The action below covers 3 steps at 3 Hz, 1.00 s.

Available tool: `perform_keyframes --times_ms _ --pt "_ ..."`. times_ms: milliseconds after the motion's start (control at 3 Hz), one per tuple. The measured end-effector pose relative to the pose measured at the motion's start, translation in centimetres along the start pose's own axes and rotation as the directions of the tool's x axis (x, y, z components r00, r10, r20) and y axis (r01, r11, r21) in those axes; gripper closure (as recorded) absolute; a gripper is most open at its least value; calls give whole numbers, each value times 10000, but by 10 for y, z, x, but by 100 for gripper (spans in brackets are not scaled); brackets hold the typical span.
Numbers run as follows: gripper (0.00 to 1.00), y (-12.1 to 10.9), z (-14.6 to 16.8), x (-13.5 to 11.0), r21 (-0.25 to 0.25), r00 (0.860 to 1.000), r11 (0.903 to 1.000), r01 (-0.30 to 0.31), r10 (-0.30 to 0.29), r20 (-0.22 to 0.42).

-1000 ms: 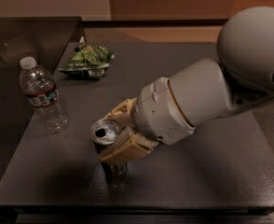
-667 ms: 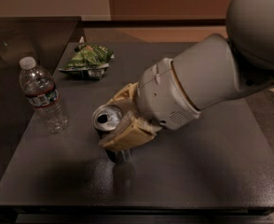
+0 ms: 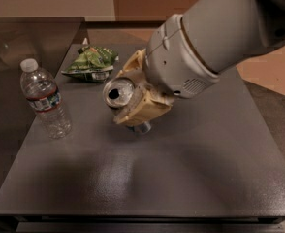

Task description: Knock redbull can over

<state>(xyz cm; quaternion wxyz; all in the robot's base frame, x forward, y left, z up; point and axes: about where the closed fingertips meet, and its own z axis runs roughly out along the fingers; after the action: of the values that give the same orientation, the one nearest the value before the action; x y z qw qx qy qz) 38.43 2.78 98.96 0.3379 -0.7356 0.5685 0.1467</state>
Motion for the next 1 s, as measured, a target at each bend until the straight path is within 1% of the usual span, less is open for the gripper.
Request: perform_keyframes --times_ms 333,667,1000 --pt "100 -12 -11 5 43 9872 9927 1204 -1192 -1058" --pt "100 -15 -15 22 -151 9583 9791 2027 -2015 -2026" --pt "100 -16 -13 39 -265 9285 9684 2482 -2456 -2786"
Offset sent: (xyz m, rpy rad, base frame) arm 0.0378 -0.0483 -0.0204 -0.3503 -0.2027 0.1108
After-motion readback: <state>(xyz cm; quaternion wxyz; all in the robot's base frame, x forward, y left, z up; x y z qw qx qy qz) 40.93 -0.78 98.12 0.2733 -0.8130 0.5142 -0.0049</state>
